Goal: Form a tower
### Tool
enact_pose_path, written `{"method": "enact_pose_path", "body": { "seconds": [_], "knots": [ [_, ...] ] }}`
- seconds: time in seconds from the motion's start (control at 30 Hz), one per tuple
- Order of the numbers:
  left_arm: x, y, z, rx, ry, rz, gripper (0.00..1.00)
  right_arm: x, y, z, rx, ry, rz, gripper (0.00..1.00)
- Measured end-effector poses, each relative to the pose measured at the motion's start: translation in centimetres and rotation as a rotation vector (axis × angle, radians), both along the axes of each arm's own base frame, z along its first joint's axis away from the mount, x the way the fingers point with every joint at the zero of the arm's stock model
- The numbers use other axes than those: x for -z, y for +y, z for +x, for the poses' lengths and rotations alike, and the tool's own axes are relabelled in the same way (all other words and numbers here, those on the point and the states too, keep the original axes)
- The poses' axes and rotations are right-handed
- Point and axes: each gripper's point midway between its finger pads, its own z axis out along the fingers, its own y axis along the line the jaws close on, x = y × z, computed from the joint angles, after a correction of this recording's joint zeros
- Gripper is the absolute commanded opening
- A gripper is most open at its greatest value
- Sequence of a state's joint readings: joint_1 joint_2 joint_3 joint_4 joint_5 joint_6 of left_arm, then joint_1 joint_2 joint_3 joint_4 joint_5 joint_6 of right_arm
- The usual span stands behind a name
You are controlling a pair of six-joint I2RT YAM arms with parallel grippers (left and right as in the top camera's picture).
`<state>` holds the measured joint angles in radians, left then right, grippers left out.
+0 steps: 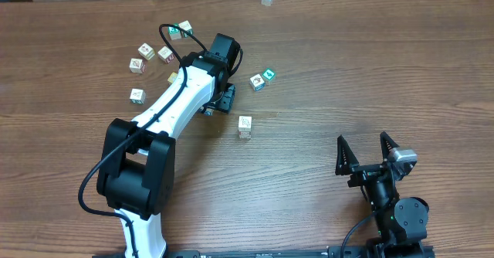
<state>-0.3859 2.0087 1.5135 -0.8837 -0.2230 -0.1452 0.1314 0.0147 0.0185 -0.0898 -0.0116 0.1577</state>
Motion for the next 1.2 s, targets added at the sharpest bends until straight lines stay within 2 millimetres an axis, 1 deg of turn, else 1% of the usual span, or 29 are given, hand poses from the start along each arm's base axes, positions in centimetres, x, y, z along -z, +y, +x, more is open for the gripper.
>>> {"method": "enact_pose_path", "body": {
  "seconds": [0.13,0.33,0.5,0.7,1.03,1.2],
  "knots": [
    [-0.1,0.0,0.2,0.006,-0.008,0.005,0.6,0.0,0.0,0.0,0.0,0.0,0.0,1.0],
    [-0.1,0.0,0.4,0.001,-0.018,0.001,0.6,0.0,0.0,0.0,0.0,0.0,0.0,1.0],
    [-0.1,0.8,0.7,-0.047,-0.023,-0.009,0.59,0.0,0.0,0.0,0.0,0.0,0.0,1.0],
    [0.0,1.3,0.9,-0.077,-0.019,-0.029,0.5,0.0,0.0,0.0,0.0,0.0,0.0,1.0],
    [1.0,0.9,0.5,-0.07,0.02,-0.057,0.5,0.0,0.0,0.0,0.0,0.0,0.0,1.0],
    [1.1,0.9,0.5,-0.066,0.023,-0.059,0.5,0.0,0.0,0.0,0.0,0.0,0.0,1.0]
  ]
}}
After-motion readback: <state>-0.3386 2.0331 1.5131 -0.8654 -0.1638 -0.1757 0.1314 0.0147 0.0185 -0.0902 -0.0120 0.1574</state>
